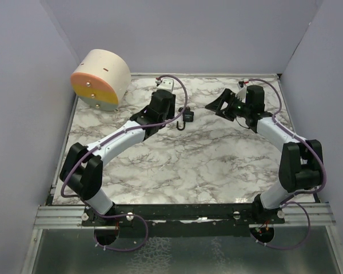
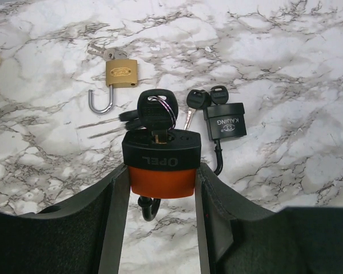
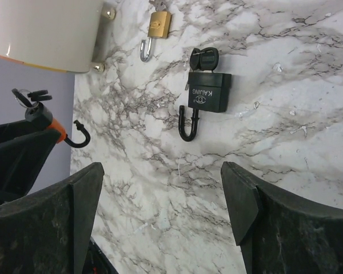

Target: Unlock with the key

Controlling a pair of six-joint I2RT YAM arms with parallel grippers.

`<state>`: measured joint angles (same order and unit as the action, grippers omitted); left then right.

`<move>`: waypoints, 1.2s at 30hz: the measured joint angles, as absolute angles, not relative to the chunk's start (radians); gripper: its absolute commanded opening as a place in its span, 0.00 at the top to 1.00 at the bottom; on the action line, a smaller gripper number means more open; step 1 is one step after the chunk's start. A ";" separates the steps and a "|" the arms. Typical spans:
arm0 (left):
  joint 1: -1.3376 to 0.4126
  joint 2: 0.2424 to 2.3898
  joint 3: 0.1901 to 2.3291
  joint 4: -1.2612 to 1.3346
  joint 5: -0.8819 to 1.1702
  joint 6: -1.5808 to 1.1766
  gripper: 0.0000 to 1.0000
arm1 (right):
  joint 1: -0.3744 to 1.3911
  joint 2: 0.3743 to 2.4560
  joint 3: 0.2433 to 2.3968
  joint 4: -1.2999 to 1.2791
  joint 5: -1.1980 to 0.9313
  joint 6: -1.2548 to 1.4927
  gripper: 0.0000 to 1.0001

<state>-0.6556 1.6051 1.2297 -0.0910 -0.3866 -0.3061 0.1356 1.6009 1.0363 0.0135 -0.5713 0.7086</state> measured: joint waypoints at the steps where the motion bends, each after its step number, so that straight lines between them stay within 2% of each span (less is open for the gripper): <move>1: -0.653 1.600 1.227 -0.091 -0.387 -0.311 1.00 | 0.136 1.601 1.036 0.012 -0.572 0.704 0.15; 12: -0.623 1.588 1.220 -0.016 -0.344 -0.419 1.00 | 0.138 1.598 0.979 0.031 -0.628 0.645 0.08; 25: -0.619 1.590 1.182 0.289 -0.128 -0.637 1.00 | 0.184 1.563 0.899 0.141 -0.670 0.635 0.06; 36: -0.645 1.605 1.168 0.359 -0.036 -0.707 1.00 | 0.200 1.563 0.899 0.212 -0.683 0.677 0.05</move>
<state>-0.6453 1.6051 1.1679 0.3592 -0.0364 -0.7071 0.1997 1.5635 0.8986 0.2123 -0.6827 0.6773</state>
